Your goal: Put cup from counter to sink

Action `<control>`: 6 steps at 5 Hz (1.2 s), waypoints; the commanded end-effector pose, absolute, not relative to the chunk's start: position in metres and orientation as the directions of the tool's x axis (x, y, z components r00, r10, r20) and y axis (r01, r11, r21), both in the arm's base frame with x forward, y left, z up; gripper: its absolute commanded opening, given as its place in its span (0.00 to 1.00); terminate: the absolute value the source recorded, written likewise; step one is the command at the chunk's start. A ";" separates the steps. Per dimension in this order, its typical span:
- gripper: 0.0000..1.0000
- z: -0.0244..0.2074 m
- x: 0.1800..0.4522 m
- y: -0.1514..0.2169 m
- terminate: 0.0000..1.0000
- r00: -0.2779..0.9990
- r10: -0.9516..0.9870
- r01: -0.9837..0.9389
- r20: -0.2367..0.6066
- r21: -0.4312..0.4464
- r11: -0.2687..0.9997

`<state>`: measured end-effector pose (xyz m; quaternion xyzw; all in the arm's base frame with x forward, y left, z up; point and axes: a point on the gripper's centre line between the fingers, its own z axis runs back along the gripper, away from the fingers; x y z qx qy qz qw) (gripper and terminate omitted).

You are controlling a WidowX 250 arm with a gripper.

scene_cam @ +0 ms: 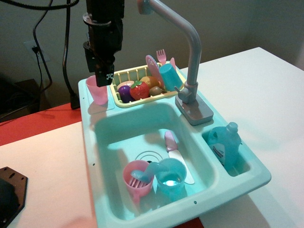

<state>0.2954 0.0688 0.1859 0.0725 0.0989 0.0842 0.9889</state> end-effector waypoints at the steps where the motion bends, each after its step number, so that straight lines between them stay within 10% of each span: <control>1: 1.00 0.186 0.295 0.069 0.00 0.966 0.181 -0.152 -0.183 0.160 0.975; 5: 1.00 0.164 0.291 0.071 0.00 0.957 0.231 -0.193 -0.176 0.212 0.958; 6: 0.00 0.164 0.289 0.070 0.00 0.959 0.222 -0.182 -0.175 0.217 0.959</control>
